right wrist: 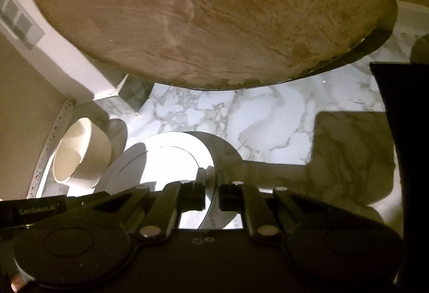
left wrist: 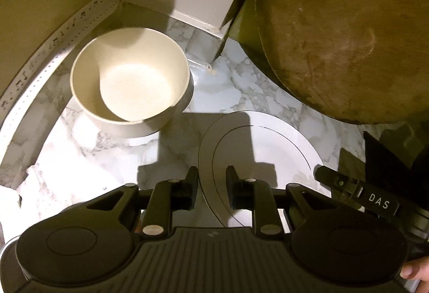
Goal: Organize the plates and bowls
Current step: 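Close both grippers on the rim of the small white plate, then lift the small white plate and carry it over the large white plate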
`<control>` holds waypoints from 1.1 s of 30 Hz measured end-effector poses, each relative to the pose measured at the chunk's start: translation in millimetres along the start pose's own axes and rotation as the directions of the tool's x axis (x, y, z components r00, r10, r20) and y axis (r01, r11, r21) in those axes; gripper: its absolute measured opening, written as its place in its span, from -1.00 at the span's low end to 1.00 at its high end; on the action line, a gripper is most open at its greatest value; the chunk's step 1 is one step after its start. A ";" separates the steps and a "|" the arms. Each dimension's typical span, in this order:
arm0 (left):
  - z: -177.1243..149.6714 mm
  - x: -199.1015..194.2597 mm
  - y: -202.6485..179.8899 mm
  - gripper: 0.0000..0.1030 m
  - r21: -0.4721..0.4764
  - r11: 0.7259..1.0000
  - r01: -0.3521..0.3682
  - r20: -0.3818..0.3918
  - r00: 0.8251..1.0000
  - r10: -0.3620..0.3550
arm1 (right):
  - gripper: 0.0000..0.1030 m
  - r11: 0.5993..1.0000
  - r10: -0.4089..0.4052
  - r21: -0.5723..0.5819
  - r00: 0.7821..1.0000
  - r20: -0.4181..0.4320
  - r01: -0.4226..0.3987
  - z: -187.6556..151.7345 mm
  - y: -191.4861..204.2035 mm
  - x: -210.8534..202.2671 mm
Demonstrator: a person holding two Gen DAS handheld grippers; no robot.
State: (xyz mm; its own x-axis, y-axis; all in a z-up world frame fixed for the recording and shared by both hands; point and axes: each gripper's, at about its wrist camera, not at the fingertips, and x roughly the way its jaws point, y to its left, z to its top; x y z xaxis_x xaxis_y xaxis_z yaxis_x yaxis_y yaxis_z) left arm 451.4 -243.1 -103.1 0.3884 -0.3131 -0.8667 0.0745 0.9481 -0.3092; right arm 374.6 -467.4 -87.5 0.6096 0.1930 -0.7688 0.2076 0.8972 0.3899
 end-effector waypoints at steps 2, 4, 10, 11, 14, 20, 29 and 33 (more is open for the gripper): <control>-4.9 -9.8 -2.1 -0.60 0.007 1.000 0.001 0.009 1.000 -0.001 | -0.84 1.000 0.006 0.003 1.000 0.015 -0.006 -2.0 4.1 -8.4; -9.4 -20.2 -1.7 -0.60 0.006 1.000 0.006 0.014 1.000 -0.006 | -0.84 1.000 0.006 -0.005 0.999 0.032 -0.006 -4.3 10.0 -17.6; -13.0 -52.2 0.4 -0.59 0.015 0.999 0.028 0.057 0.998 -0.029 | -0.84 1.000 0.018 -0.026 0.996 0.086 -0.016 -10.2 27.5 -47.2; -13.3 -57.9 0.9 -0.59 0.017 0.999 0.030 0.065 0.997 -0.031 | -0.85 0.999 0.022 -0.029 0.995 0.094 -0.020 -11.7 30.3 -51.5; -14.4 -75.6 4.9 -0.59 0.014 0.999 0.032 0.084 0.996 -0.033 | -0.85 0.999 0.031 -0.046 0.993 0.113 -0.026 -18.8 41.1 -63.8; -24.2 -107.4 22.7 -0.59 0.002 1.000 0.028 0.106 0.994 -0.028 | -0.85 0.997 0.049 -0.070 0.991 0.122 -0.040 -40.7 63.8 -81.9; -47.1 -152.2 62.9 -0.59 -0.032 0.999 -0.001 0.156 0.988 0.006 | -0.85 0.990 0.086 -0.123 0.990 0.109 -0.072 -64.6 109.0 -94.4; -53.1 -171.0 82.2 -0.59 -0.059 0.998 -0.022 0.169 0.985 0.031 | -0.85 0.983 0.109 -0.156 0.989 0.098 -0.093 -74.8 131.0 -95.3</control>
State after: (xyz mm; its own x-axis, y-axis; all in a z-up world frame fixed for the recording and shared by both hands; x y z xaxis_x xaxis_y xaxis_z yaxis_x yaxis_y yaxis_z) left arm 342.3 -114.6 -1.1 0.5404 -0.2694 -0.7971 0.0121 0.9497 -0.3128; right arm 286.5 -338.5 -1.1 0.7007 0.2498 -0.6683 0.0282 0.9262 0.3759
